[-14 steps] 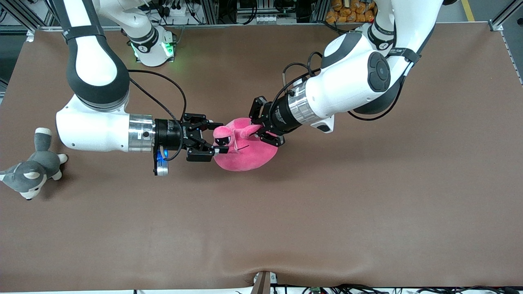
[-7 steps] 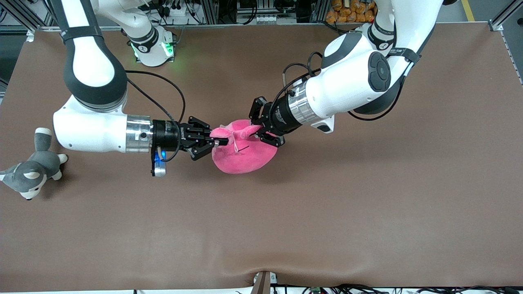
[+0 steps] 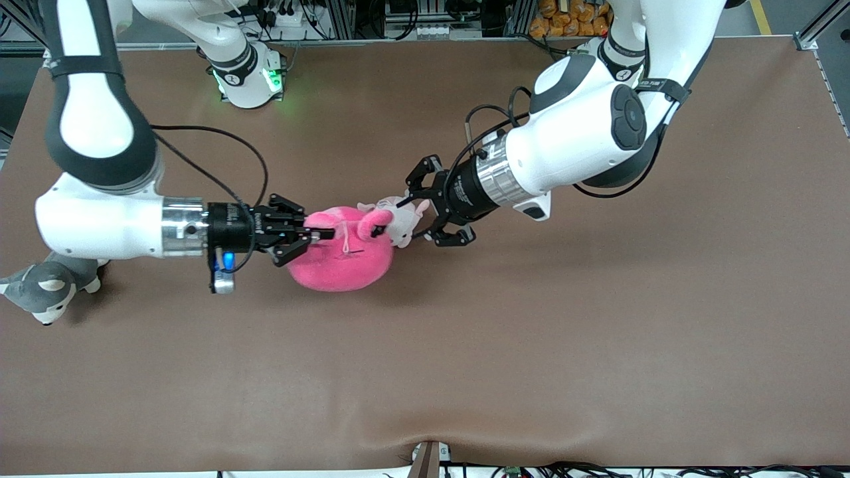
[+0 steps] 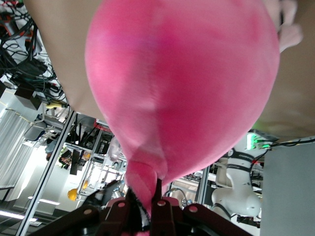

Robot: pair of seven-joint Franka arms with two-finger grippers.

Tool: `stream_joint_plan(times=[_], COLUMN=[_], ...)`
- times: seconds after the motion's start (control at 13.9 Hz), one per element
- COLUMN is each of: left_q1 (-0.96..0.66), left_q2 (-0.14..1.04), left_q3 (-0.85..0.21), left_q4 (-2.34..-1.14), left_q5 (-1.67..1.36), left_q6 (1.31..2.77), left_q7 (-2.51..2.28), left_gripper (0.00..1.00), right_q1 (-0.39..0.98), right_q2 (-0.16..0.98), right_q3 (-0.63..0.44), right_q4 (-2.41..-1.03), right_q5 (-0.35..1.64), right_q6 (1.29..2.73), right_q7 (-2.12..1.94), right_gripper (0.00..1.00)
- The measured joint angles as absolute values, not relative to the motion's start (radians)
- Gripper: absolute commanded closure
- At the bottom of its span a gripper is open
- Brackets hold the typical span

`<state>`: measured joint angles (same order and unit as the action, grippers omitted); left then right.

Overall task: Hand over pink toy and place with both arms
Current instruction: 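Grasp the pink plush with the right gripper, then open the left gripper, then carry the pink plush with the right gripper while the left gripper withdraws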

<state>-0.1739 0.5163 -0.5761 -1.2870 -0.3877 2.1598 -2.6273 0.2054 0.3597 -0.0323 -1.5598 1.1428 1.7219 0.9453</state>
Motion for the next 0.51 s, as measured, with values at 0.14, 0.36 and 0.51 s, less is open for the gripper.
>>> stream_joint_plan(times=[0.14, 0.36, 0.51], left_q1=[-0.149, -0.081, -0.02], left_q2=[0.512, 0.491, 0.464], left_q3=[-0.575, -0.573, -0.573], left_q4=[-1.284, -1.282, -1.28], left_q5=[-0.388, -0.385, -0.385], left_q6=[2.128, 2.072, 2.014], left_q7=[-2.579, -2.474, -2.331], left_gripper=[0.0, 0.0, 0.0], right_q1=[0.168, 0.11, 0.057], right_q2=[0.36, 0.36, 0.36], right_q3=[-0.034, -0.037, -0.038], right_q4=[-1.559, -1.559, -1.563], right_q5=[1.107, 1.037, 0.985], right_q6=[1.67, 1.6, 1.539], right_q7=[0.918, 0.883, 0.853], right_gripper=[1.0, 1.0, 1.0])
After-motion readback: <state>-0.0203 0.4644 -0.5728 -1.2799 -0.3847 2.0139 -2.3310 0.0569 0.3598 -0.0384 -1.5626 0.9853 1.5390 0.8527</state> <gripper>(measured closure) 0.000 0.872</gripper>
